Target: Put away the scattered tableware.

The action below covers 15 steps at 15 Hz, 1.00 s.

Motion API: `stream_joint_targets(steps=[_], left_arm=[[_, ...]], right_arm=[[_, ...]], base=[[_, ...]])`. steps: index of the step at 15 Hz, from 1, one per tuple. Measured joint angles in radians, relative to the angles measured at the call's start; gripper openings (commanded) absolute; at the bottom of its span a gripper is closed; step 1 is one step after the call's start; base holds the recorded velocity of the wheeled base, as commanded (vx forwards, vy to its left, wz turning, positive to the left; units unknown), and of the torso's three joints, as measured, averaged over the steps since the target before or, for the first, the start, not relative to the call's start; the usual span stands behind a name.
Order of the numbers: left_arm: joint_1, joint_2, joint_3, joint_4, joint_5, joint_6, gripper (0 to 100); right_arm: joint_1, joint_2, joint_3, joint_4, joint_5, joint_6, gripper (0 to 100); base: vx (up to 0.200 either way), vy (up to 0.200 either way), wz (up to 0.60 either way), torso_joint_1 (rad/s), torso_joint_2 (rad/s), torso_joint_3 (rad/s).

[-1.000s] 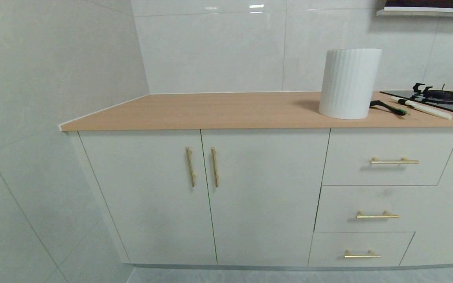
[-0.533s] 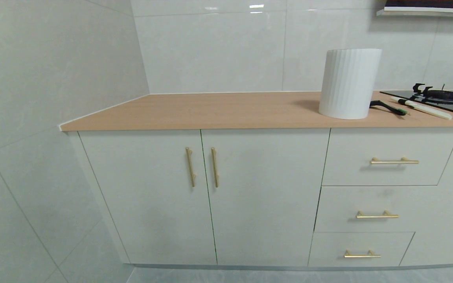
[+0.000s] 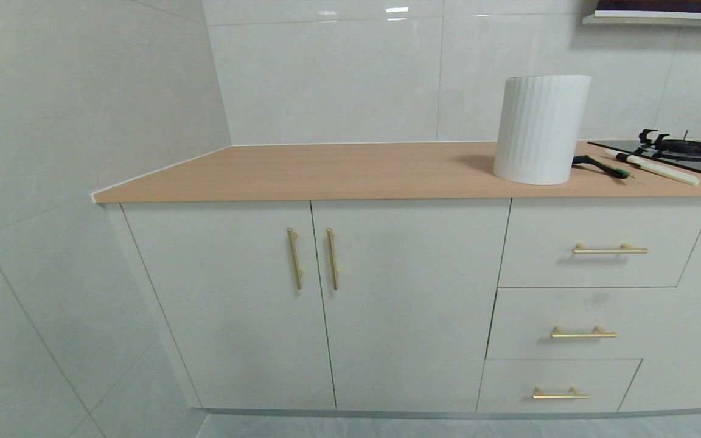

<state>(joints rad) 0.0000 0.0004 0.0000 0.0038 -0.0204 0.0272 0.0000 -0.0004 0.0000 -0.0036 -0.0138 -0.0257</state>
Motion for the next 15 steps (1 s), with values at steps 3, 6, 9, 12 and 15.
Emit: stream_joint_targets(steps=[3, 6, 9, 12, 15], left_arm=[[0.000, 0.000, 0.000, 0.000, 0.000, 0.000, 100], [0.000, 0.000, 0.000, 0.000, 0.000, -0.001, 100], [0.000, 0.000, 0.000, 0.000, 0.001, -0.001, 100], [0.000, 0.000, 0.000, 0.000, 0.000, -0.001, 100], [0.000, 0.000, 0.000, -0.001, 0.001, -0.002, 100]], right_arm=[[0.000, 0.000, 0.000, 0.000, 0.001, 0.000, 100], [-0.001, 0.000, 0.000, 0.001, 0.002, 0.003, 100], [0.000, 0.000, -0.001, 0.001, 0.003, 0.004, 100], [0.000, 0.000, -0.001, 0.001, 0.003, 0.005, 100], [0.000, 0.000, -0.001, 0.001, 0.003, 0.005, 100]], base=[[0.000, -0.200, 0.00, 0.001, 0.01, 0.002], [0.000, -0.200, 0.00, 0.005, 0.00, 0.001], [0.000, -0.200, 0.00, 0.004, 0.00, 0.004], [0.000, -0.200, 0.00, 0.004, 0.00, 0.006], [0.000, -0.200, 0.00, 0.001, 0.00, 0.002]])
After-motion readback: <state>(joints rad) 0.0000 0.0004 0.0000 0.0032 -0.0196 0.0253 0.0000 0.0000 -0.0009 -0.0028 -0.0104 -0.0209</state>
